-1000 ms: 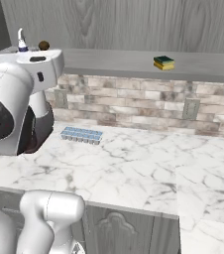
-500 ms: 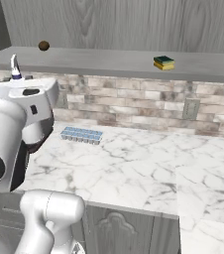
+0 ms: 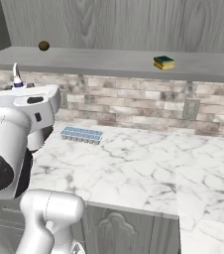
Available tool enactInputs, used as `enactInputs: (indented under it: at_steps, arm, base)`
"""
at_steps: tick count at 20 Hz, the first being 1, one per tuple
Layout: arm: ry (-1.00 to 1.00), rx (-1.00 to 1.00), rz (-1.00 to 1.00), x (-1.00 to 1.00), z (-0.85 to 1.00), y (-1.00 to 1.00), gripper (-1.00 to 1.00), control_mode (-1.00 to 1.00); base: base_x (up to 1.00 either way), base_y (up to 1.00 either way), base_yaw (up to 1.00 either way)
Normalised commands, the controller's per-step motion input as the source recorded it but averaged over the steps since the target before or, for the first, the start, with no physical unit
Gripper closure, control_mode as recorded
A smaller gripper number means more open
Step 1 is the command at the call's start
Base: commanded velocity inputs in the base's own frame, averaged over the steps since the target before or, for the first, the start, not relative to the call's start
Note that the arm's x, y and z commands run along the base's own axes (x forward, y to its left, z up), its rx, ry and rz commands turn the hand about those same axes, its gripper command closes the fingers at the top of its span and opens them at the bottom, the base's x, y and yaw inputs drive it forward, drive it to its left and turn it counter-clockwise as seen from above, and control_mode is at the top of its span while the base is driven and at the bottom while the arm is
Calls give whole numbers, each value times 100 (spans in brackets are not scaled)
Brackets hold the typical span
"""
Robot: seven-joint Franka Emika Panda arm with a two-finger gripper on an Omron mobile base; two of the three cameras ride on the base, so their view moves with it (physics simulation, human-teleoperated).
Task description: Pick the spray and sponge from the cabinet and place them on the counter.
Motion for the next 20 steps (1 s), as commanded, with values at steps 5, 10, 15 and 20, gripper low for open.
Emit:
enactInputs:
  at_steps: [5, 10, 15, 20]
  arm:
    - [1, 0, 2, 0, -31, 0, 100, -100]
    - [0, 0, 2, 0, -41, 0, 100, -100]
    - [0, 0, 2, 1, -48, 4, 100, -100]
    - [0, 0, 4, 5, -38, 16, 100, -100]
  base:
    - [0, 0, 0]
    - [0, 0, 0]
    - [0, 0, 0]
    - [0, 0, 0]
